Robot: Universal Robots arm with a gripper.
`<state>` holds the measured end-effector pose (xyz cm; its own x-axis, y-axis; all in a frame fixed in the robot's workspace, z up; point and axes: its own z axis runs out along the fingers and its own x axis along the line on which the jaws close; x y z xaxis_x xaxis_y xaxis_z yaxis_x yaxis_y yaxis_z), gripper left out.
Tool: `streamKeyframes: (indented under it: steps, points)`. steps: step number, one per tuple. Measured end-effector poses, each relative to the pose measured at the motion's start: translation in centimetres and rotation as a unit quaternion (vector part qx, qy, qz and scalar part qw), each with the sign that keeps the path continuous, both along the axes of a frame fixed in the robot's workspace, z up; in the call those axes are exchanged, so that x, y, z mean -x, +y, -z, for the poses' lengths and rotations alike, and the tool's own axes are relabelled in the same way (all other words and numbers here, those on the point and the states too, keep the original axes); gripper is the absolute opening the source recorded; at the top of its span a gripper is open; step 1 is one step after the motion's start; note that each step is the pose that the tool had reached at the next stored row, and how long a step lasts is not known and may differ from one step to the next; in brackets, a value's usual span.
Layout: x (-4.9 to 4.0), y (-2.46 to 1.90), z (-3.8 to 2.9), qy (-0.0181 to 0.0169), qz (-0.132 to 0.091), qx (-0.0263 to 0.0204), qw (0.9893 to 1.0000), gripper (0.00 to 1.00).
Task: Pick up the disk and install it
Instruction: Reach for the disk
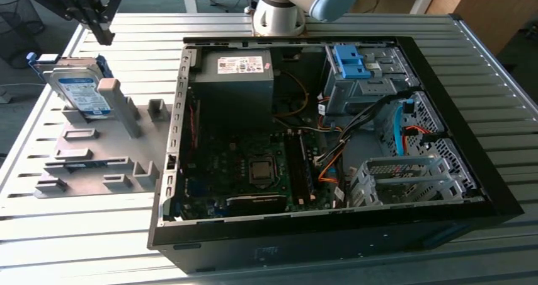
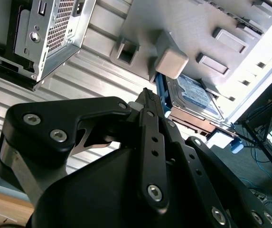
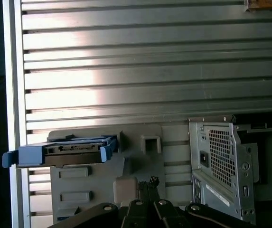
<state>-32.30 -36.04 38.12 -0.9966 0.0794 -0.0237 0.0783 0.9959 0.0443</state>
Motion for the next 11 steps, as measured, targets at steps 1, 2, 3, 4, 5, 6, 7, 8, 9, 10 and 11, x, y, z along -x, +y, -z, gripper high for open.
streamKeyframes:
  steps: [1,2,3,4,5,6,7,8,9,10,11]
  points:
    - [0.02,0.00,0.00,0.0000,0.000,0.0000,1.0000,0.11]
    - [0.04,0.01,0.01,0.0000,0.000,0.0000,1.0000,0.11]
    - [0.06,0.01,0.01,0.0000,0.000,0.0000,1.0000,0.11]
    - [0.10,0.01,0.01,0.0000,0.000,0.0000,1.0000,0.11]
    - [0.13,0.02,0.02,0.0000,0.000,0.0000,1.0000,0.11]
    - [0.16,0.02,0.02,0.0000,0.000,0.0000,1.0000,0.11]
    - [0.19,0.03,0.03,0.0000,0.000,0.0000,1.0000,0.11]
    - [0.22,0.04,0.03,0.0000,0.000,0.0000,1.0000,0.11]
    - [0.25,0.04,0.04,0.0000,0.000,0.0000,1.0000,0.11]
    - [0.28,0.04,0.04,0.0000,0.000,0.0000,1.0000,0.11]
    - [0.31,0.05,0.04,0.0000,0.000,0.0000,1.0000,0.11]
